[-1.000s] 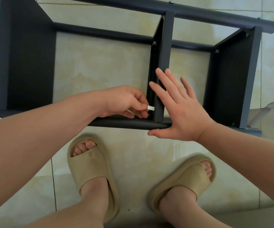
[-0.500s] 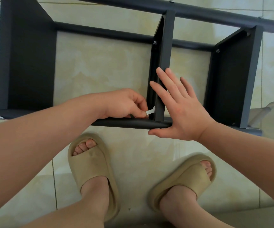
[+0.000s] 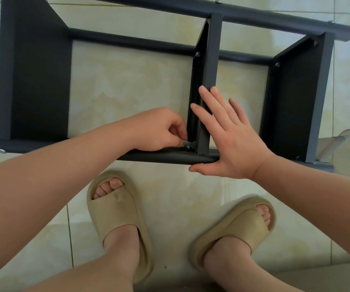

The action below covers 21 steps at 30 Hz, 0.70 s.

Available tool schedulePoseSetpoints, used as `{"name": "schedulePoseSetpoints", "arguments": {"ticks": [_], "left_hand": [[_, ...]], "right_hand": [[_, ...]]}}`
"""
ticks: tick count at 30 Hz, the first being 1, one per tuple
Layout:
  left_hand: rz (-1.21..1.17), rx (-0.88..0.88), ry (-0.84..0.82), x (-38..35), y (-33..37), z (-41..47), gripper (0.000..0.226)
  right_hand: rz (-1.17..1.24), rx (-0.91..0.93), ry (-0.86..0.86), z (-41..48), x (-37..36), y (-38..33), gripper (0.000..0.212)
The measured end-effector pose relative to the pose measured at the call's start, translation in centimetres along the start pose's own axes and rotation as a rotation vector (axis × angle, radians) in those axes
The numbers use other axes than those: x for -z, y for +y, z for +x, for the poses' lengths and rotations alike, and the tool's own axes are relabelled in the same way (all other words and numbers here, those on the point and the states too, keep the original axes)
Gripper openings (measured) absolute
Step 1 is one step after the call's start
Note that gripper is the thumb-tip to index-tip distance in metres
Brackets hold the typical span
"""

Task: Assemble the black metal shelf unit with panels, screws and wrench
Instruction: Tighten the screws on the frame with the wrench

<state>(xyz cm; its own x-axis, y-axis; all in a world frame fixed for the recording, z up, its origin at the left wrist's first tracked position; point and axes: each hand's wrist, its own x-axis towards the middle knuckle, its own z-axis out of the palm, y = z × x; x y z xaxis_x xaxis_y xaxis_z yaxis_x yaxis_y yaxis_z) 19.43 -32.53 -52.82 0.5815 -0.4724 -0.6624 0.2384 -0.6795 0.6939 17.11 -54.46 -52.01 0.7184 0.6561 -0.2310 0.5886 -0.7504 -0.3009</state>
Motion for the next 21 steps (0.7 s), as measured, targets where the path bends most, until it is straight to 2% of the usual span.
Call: {"name": "schedulePoseSetpoints", "arguments": {"ticks": [4,8,10,21], "left_hand": [[-0.103,0.007,0.024,-0.2,0.2,0.3,0.020],[-0.576,0.196,-0.099,-0.7,0.8,0.6,0.008],[-0.714,0.270,-0.112,-0.8,0.8,0.9,0.009],[-0.922,0.296,-0.014,-1.0,0.8,1.5,0.014]], "right_hand": [[-0.007,0.000,-0.007,0.0,0.0,0.0,0.115],[-0.007,0.000,-0.011,0.0,0.1,0.0,0.115],[-0.004,0.000,-0.004,0.0,0.1,0.0,0.115],[0.014,0.008,0.014,0.0,0.0,0.0,0.114]]}}
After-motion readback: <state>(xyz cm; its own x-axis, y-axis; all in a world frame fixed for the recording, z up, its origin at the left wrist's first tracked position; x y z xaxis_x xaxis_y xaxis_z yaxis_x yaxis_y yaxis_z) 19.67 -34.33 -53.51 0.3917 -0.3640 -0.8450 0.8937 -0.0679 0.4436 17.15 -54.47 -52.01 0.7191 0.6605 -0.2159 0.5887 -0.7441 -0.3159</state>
